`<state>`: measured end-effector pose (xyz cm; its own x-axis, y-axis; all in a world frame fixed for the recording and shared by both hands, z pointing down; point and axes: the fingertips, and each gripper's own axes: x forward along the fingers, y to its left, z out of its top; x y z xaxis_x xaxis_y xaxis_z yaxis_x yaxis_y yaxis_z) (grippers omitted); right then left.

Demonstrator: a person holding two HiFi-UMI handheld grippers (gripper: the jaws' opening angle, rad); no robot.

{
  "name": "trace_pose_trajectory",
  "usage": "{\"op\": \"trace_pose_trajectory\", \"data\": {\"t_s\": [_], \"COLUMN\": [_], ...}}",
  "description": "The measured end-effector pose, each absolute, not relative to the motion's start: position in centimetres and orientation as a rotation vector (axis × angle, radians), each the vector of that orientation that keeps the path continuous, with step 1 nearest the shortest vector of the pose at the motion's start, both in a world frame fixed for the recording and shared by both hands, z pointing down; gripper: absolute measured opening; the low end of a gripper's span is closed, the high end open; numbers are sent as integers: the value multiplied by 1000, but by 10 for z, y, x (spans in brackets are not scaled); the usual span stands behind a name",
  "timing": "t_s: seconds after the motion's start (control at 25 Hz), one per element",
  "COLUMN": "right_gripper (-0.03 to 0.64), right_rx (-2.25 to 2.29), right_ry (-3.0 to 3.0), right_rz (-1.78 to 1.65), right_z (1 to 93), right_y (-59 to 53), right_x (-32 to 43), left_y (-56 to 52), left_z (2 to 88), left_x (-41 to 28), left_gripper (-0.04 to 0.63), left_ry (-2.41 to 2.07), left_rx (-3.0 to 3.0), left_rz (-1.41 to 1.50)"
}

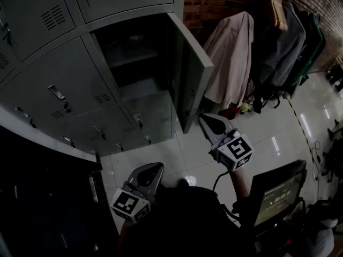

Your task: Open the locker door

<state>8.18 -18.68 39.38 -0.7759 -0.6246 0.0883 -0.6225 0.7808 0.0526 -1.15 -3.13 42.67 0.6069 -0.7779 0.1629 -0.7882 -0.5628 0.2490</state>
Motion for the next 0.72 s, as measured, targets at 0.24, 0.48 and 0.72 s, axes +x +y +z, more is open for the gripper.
{"op": "trace_pose_trajectory", "data": {"t_s": [0.24, 0.48, 0.72], "right_gripper": [3, 4, 5], "right_rx": [937, 868, 807], "right_ry": [-2915, -2930, -2956], "right_rz": [-1, 7, 27], "right_z": [392, 395, 398], "right_y": [-161, -145, -135], "right_x": [56, 40, 28], "left_y": [-35, -37, -39], "left_z": [425, 426, 425], "left_x": [-9, -9, -12], "left_gripper": [15, 14, 15], "left_ry": [-1266, -1266, -1293], "left_rx": [2545, 2535, 2522], "left_rz": [40, 42, 62]}}
